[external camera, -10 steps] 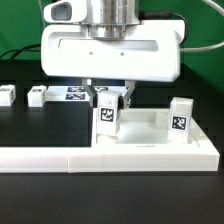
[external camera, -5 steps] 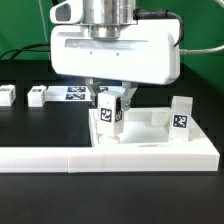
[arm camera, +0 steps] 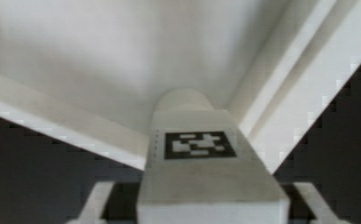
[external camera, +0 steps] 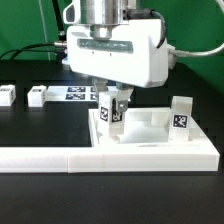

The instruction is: Assemble square table

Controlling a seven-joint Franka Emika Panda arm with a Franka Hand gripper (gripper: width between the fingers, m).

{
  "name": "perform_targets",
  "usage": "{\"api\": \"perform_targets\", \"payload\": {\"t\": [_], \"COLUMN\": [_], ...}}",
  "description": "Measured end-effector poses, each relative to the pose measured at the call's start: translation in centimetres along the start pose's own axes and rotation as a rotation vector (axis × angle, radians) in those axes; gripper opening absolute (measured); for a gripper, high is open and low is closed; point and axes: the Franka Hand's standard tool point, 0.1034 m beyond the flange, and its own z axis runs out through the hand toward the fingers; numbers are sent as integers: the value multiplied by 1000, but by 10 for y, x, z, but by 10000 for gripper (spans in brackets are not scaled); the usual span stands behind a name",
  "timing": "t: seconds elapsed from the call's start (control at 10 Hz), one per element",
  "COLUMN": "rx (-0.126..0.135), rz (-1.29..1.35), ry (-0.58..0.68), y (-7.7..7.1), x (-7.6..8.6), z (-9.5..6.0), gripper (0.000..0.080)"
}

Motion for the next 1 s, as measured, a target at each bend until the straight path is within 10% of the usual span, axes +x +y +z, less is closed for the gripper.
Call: {"api": "perform_targets", "payload": {"t": [0.2,0.5,1.0], "rx": [0,0,-2], "rz": [1,-105,-555], "ry": [-1,-1,0], "y": [0,-2,-5], "x": [0,-5,-9], "z": [0,0,0], "gripper": [290,612,649]}}
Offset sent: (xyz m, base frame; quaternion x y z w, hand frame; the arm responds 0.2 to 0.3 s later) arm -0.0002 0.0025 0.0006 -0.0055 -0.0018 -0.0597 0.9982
